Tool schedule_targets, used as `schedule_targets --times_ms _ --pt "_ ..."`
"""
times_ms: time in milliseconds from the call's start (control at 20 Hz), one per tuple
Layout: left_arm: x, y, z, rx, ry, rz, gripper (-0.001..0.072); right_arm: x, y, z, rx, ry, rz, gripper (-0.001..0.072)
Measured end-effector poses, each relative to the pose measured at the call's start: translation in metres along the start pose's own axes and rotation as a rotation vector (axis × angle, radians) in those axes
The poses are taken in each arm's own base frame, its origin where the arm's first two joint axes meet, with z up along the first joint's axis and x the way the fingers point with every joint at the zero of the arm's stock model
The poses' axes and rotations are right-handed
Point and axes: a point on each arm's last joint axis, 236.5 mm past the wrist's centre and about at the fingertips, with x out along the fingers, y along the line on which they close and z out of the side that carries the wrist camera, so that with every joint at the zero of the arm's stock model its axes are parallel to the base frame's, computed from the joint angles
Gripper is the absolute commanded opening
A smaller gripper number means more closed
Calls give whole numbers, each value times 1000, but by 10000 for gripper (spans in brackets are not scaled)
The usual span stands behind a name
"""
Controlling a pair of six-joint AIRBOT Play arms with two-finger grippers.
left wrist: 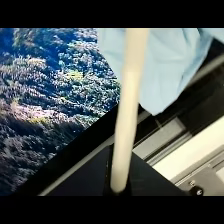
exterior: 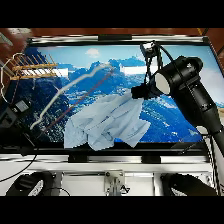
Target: Fold the shirts.
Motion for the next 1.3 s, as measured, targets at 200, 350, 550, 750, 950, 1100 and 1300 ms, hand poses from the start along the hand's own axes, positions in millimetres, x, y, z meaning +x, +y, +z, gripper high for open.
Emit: schedule_targets --times_ms 200,350,550,750,950,1100,1300 --pt "-1 -16 -3 172 11 -12 39 1 -2 6 -6 -22 3 83" --pt "-1 -15 -7 223 33 6 38 1 -3 8 -9 -30 4 82" --pt "3 -16 -12 249 51 4 39 1 -2 12 -10 -47 8 83" --pt "22 -18 -20 239 78 -4 39 0 0 16 -14 -66 19 83" --pt "33 -4 -10 167 45 54 39 -7 6 18 -34 -80 53 82" --pt "40 -1 -4 146 35 61 39 -17 14 20 -53 -98 94 82" --pt "47 -7 3 194 33 43 39 -26 18 25 -71 -128 121 82"
